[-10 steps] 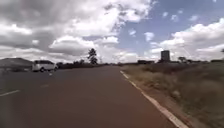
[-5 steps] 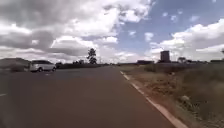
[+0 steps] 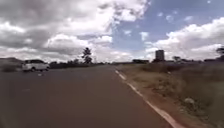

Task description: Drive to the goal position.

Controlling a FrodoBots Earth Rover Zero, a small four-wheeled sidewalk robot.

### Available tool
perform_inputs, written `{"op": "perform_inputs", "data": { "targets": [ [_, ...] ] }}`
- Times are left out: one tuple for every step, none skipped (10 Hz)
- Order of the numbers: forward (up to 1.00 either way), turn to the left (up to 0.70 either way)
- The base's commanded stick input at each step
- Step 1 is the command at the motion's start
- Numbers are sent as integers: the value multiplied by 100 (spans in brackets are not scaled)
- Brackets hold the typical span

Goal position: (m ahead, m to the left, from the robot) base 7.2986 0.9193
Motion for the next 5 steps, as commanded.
{"op": "perform_inputs", "data": {
  "targets": [
    [70,0],
    [70,0],
    [70,0],
    [70,0],
    [70,0]
  ]
}}
